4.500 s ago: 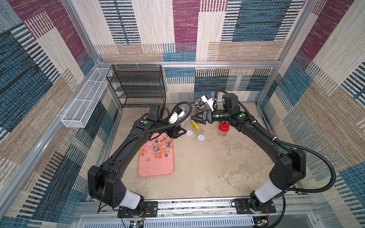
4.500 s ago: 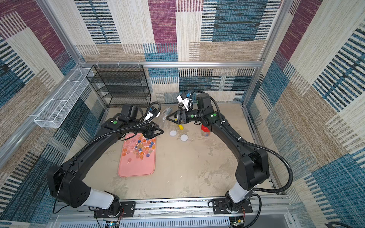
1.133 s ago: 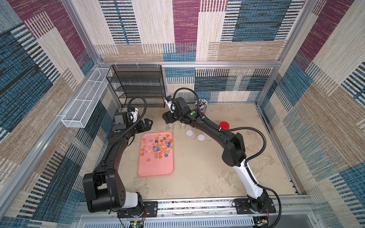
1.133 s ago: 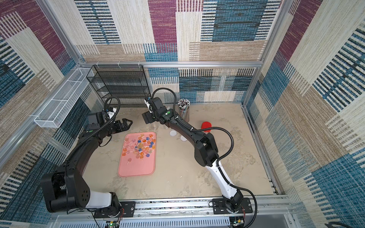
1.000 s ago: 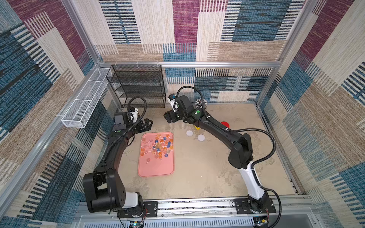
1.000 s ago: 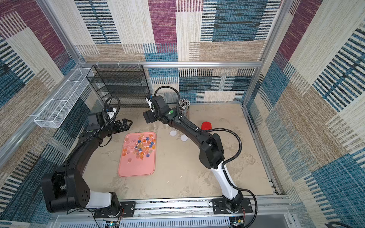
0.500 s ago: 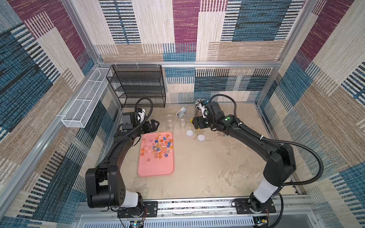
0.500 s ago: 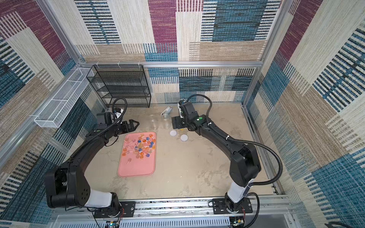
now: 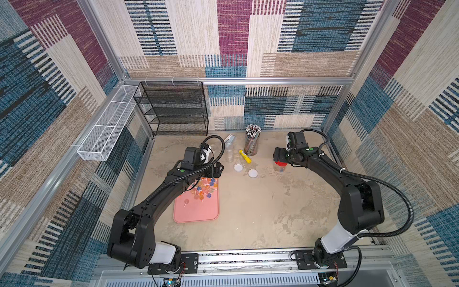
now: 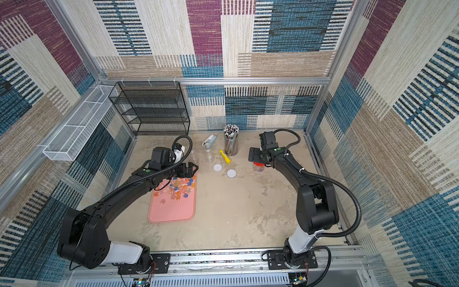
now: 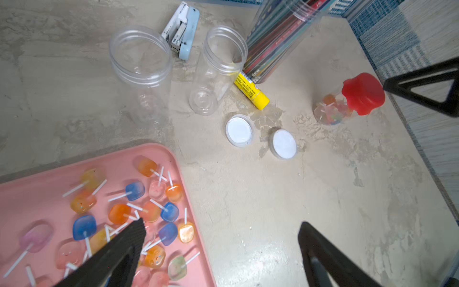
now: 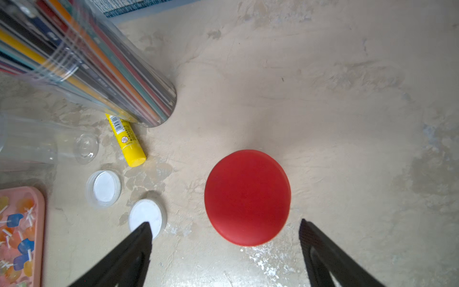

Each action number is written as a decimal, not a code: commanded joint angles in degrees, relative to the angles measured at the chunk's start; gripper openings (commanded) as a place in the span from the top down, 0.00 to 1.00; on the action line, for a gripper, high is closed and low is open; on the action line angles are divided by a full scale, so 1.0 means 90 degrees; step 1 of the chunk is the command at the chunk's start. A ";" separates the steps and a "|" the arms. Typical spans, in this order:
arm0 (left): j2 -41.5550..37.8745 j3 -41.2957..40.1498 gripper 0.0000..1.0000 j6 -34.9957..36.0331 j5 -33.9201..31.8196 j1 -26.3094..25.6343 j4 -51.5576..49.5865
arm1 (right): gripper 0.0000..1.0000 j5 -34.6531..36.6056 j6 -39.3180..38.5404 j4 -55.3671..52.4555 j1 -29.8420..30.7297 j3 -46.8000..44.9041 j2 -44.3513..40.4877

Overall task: Pour the candies out of the jar
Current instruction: Pick up the jar from the center of the board.

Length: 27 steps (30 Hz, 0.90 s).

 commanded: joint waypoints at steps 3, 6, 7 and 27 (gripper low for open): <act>-0.0102 -0.0332 0.01 -0.0477 -0.0384 -0.0170 0.0408 | 0.06 0.0539 -0.0129 0.0165 -0.0023 0.0367 0.0510; -0.0083 -0.0309 0.01 -0.0494 -0.0393 -0.0204 0.0360 | 0.09 0.0598 -0.0122 0.0128 -0.0018 0.0576 0.0832; -0.0091 -0.0277 0.01 -0.0473 -0.0403 -0.0205 0.0296 | 0.09 0.0641 -0.0108 0.0075 -0.0023 0.0636 0.0918; -0.0161 -0.0047 0.01 -0.0283 -0.0373 -0.0215 0.0097 | 0.43 0.0686 -0.0003 0.0083 0.0001 0.0380 0.0632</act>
